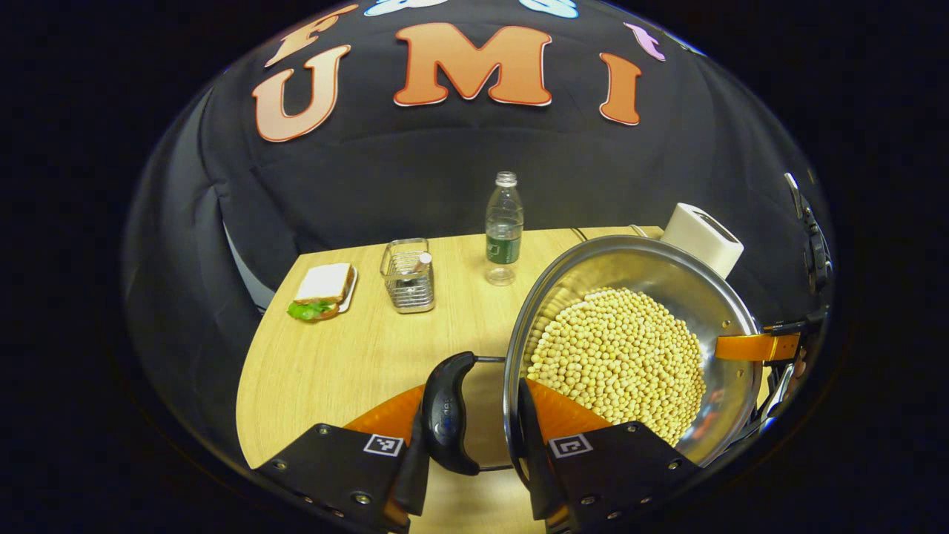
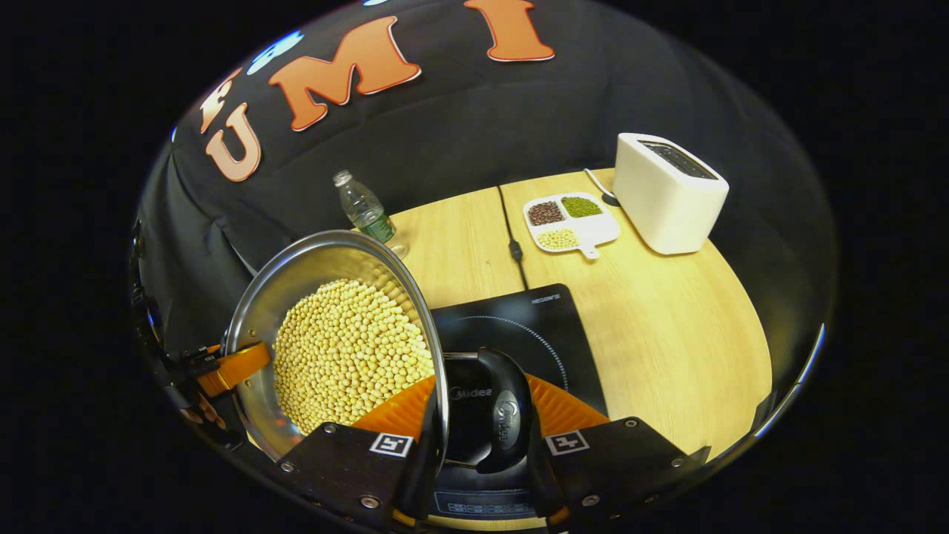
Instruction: First push the handle of the pot to place it horizontally, then grasp the pot with both hands and set it on the induction cooktop.
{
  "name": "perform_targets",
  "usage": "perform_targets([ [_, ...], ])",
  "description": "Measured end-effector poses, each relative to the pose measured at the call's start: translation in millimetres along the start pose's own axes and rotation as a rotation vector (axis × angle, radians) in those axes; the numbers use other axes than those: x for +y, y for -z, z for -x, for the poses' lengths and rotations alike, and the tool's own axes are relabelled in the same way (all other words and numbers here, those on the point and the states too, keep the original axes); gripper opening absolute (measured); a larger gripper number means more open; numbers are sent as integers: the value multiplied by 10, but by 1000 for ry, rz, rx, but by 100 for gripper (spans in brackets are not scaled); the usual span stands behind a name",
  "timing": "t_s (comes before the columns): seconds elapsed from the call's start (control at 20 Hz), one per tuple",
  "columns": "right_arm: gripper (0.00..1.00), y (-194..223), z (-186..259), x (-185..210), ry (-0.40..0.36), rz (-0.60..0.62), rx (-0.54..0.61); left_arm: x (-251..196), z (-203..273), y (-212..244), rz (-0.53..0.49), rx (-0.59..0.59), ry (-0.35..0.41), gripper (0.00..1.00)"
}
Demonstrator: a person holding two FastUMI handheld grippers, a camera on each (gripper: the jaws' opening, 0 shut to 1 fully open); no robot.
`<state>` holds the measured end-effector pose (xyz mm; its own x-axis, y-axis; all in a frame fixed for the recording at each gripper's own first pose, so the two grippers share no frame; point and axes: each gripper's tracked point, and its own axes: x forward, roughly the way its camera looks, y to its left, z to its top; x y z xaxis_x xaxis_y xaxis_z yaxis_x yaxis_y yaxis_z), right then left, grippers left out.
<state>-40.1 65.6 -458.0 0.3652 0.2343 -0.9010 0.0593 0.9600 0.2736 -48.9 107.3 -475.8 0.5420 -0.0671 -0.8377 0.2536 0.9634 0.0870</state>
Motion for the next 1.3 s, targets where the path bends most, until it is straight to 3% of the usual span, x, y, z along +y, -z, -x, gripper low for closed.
perform_targets([
  [0.2, 51, -105, -2, -271, 12, -6, -4, 10, 13, -21, -13, -4, 9, 58],
  [0.25, 46, -137, -14, -337, 15, -9, -3, 15, 4, -20, -16, -4, 10, 54],
  [0.3, 51, -157, -16, -374, 18, -9, -1, 11, 7, -20, -19, -5, 12, 55],
  [0.45, 51, -172, -59, -544, 28, -13, 8, 32, 14, 35, -24, 8, 19, 56],
  [0.55, 46, -194, -62, -619, 34, -15, 17, 27, 18, 38, -22, 20, 24, 55],
  [0.6, 51, -193, -68, -658, 36, -16, 20, 21, 14, 39, -20, 24, 26, 56],
  [0.7, 46, -195, -114, -723, 41, -18, 30, 17, 26, 45, -19, 36, 27, 56],
  [0.75, 51, -197, -157, -770, 42, -17, 36, 16, 17, 47, -20, 42, 28, 56],
  [1.3, 51, -90, -505, -1011, 67, -28, 106, -41, 80, 113, 10, 128, 33, 58],
])
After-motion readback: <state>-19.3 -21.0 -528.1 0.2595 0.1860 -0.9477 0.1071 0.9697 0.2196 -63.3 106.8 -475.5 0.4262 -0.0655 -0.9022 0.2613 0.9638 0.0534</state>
